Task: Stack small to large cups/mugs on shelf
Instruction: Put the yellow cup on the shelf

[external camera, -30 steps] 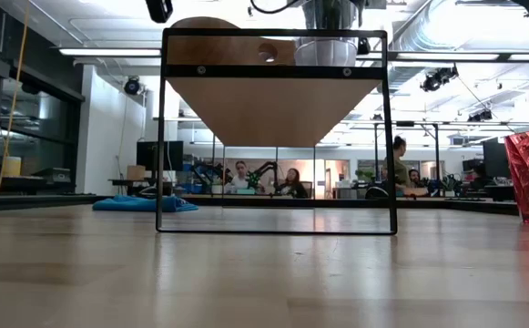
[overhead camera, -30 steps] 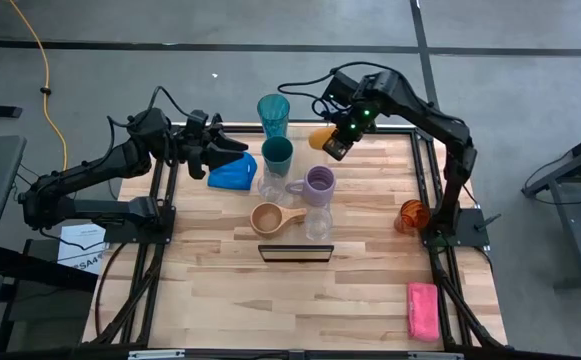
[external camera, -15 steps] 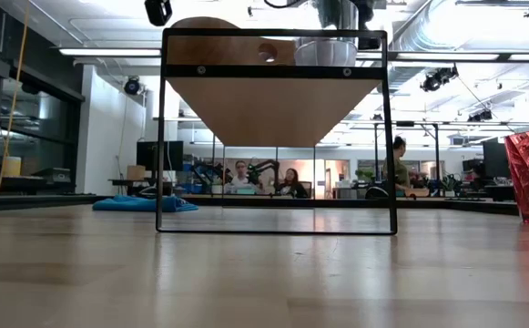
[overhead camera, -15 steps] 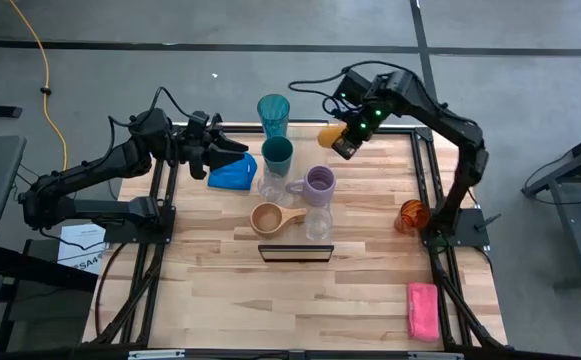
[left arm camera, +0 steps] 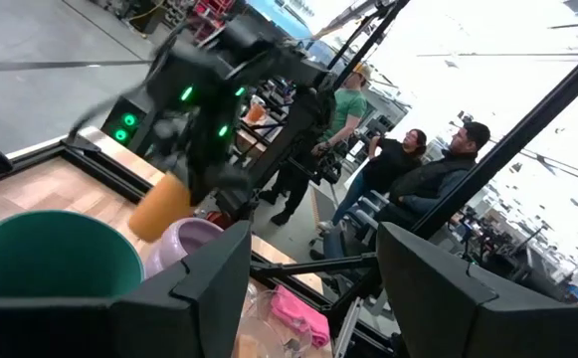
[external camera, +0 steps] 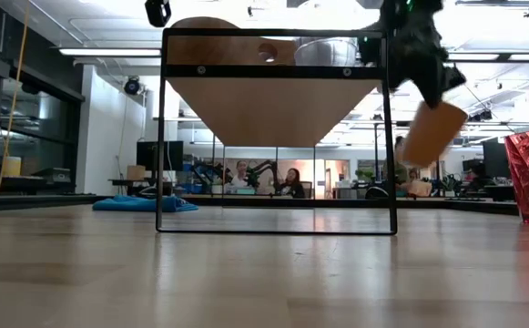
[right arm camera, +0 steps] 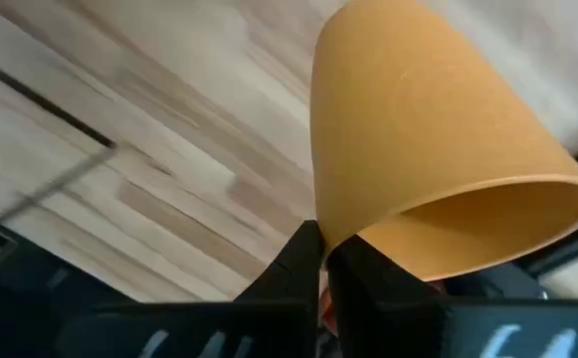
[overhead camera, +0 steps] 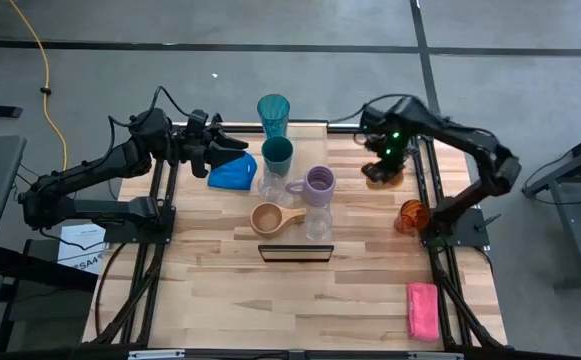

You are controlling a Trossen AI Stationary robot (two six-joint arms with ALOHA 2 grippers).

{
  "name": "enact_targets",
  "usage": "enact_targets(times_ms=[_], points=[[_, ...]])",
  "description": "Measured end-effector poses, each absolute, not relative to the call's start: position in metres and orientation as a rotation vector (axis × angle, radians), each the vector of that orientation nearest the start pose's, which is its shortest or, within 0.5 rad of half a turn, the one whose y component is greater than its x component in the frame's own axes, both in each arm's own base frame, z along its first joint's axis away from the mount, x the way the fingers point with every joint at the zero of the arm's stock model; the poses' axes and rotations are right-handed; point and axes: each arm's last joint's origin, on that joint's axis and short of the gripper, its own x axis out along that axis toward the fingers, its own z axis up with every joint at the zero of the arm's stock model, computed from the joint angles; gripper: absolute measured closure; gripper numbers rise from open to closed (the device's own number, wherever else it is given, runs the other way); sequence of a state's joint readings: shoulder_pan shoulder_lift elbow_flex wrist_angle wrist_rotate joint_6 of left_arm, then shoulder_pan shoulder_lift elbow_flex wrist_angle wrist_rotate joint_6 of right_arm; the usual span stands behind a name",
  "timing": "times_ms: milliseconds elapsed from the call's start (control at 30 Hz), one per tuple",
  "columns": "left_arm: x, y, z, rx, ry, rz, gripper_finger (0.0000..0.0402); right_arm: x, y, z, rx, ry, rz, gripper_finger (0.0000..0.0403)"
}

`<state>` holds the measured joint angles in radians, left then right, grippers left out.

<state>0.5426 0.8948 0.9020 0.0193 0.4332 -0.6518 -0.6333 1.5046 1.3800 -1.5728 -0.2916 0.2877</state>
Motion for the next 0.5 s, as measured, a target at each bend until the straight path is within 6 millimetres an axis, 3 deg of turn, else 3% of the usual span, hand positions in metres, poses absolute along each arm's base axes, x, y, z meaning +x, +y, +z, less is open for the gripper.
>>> enact_targets(times_ms=[267,500], points=[[0.172,0.089,0.374,-0.639,-0.058,0.098,0.0195,0.218,-0.141,0.247,0.927,1.771,-0.575,0.0403],[0.172,0.089,0.374,-0.639,-0.059,0.098,0.0195,0.213,-0.143,0.231,0.902,1.857,-0.602,0.0403]])
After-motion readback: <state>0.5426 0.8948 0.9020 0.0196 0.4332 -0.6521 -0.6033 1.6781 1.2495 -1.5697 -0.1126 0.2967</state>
